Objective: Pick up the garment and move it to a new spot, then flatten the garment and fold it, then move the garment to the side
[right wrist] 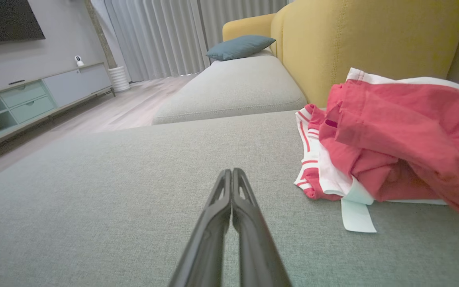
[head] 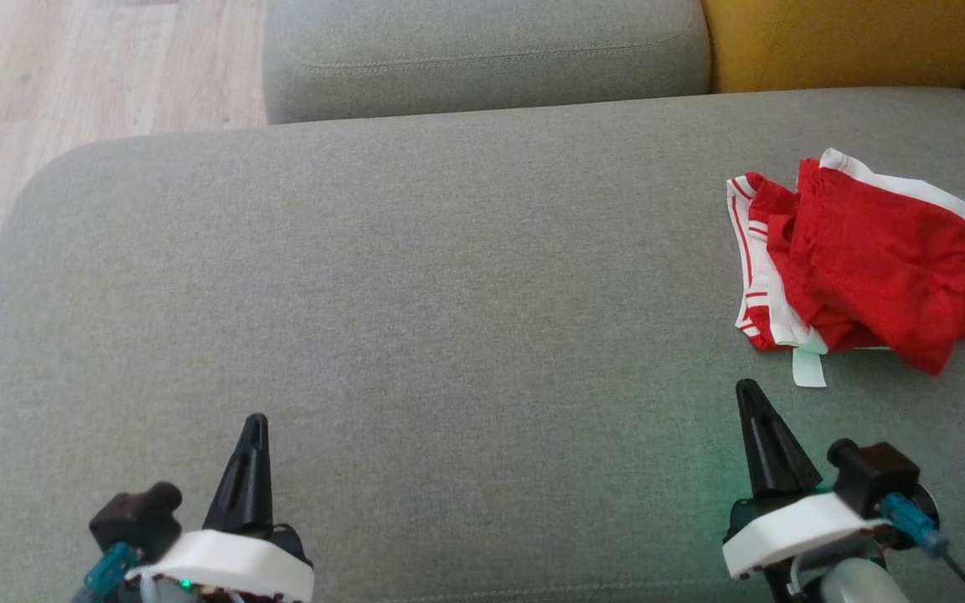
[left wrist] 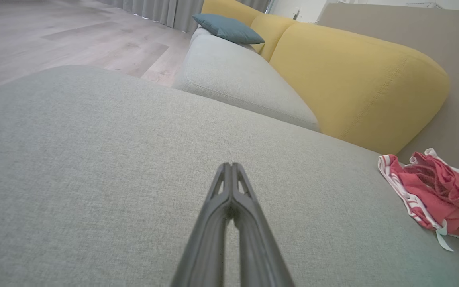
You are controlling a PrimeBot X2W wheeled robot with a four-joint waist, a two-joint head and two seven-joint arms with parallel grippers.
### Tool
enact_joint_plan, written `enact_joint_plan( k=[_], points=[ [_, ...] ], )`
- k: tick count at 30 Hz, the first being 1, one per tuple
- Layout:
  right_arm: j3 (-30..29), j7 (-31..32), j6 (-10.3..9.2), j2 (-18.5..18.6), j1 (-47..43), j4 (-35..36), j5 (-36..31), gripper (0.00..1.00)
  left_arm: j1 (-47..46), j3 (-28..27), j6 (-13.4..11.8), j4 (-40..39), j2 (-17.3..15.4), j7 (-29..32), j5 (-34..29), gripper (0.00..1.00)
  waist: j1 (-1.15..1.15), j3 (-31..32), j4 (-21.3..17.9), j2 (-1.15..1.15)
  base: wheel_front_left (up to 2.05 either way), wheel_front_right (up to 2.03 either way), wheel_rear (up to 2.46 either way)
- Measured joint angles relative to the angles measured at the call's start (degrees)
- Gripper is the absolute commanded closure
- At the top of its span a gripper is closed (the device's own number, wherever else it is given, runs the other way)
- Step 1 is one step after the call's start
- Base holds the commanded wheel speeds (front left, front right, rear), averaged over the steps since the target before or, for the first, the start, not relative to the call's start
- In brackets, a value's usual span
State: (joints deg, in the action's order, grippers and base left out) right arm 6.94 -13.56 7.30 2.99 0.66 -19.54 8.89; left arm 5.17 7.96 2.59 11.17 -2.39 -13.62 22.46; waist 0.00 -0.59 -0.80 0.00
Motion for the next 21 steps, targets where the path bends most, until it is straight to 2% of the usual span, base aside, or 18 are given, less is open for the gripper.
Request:
enact_joint_plan(
  k=[21],
  points=[
    [-1.70,3.00,0.00,0.08,0.00,0.35,15.33,1.00,-1.03,-1.54,0.75,0.52,-0.05,3.04,12.55,1.00,0.00,0.07,0.14,0.00,0.00,0.00,0.00]
  ],
)
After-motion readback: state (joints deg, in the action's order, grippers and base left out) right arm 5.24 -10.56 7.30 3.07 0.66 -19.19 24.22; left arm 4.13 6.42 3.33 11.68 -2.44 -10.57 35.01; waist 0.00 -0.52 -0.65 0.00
